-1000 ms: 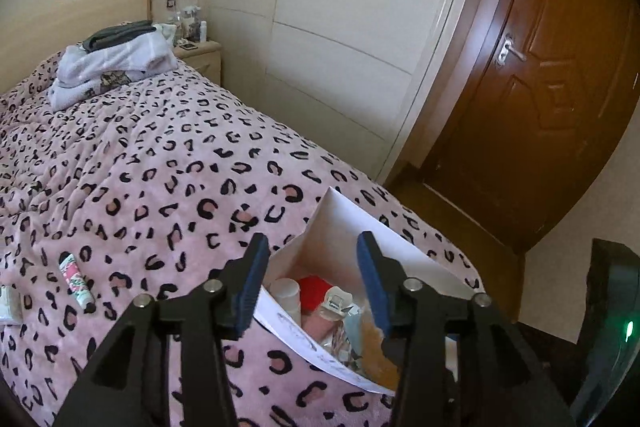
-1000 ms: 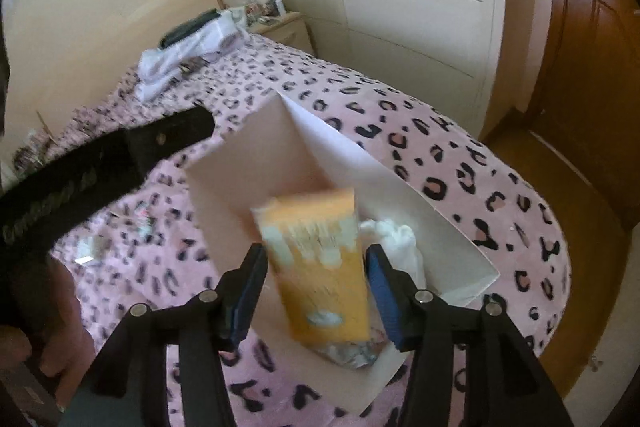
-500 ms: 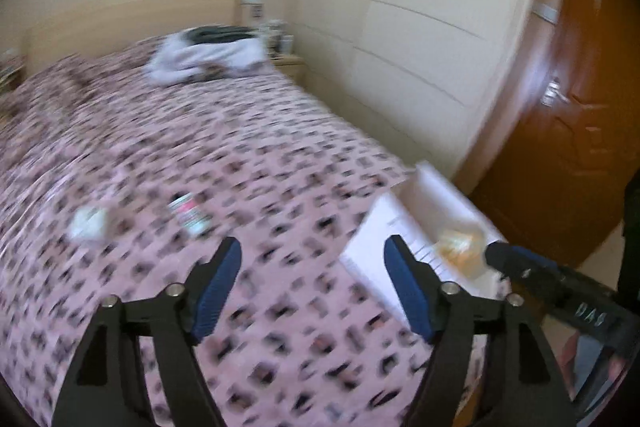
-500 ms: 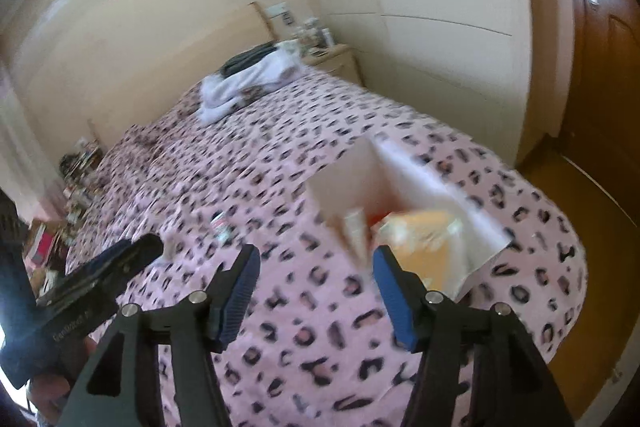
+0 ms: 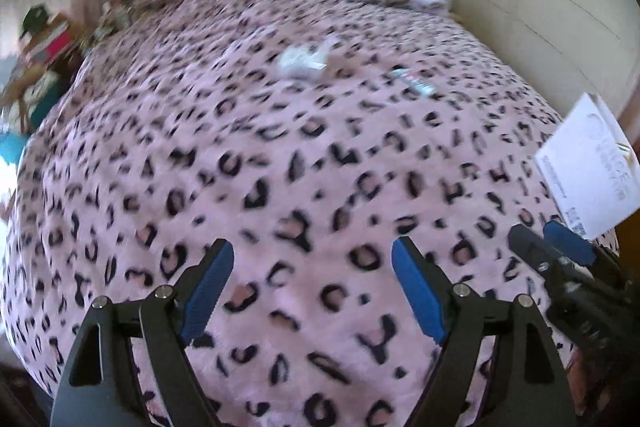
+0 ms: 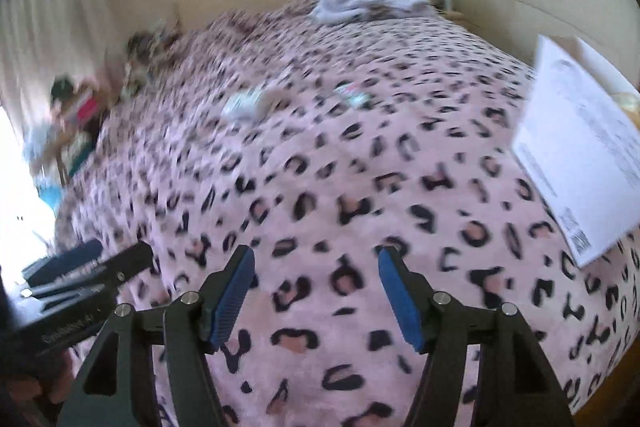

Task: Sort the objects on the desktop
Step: 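Move both open tools back over the bed toward the swab container and hand-cream tube, then grasp the swab container with the left tool while the right tool grasps the hand cream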

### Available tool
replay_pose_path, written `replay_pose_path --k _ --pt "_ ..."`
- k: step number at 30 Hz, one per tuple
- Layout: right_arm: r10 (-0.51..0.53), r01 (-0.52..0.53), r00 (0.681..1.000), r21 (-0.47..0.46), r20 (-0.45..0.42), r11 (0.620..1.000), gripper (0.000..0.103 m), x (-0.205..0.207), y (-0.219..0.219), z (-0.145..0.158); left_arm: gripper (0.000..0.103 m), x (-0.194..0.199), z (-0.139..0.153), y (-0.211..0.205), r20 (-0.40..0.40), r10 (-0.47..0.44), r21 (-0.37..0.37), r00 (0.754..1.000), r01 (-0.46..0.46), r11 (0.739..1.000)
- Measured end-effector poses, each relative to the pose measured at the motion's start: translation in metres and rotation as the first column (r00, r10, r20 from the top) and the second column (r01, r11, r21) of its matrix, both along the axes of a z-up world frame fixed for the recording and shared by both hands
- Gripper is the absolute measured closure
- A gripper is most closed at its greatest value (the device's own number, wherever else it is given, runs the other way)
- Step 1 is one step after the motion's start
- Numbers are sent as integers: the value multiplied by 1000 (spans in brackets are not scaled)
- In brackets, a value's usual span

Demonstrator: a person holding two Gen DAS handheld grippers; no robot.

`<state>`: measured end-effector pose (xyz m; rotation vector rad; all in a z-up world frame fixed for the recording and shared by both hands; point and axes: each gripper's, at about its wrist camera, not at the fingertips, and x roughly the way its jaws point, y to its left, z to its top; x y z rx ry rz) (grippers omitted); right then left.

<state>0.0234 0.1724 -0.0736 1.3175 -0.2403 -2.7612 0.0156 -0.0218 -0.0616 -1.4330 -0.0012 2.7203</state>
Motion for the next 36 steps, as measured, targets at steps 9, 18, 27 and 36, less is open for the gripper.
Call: replay_pose_path --k 9,18,27,36 --pt "49 -51 998 34 47 998 37 -25 -20 -9 21 -8 -2 -22 -22 60 1 998 -60 998" --pt "32 -32 999 36 1 999 37 -56 -13 4 21 -48 11 -4 -74 38 -35 997 -41 999" --pt "1 1 999 32 -52 999 37 -123 26 20 20 -121 28 20 -136 -9 -36 991 4 999" --pt "23 -24 1000 50 10 998 37 -235 57 4 16 -255 0 13 -28 3 -11 1000 -4 1000"
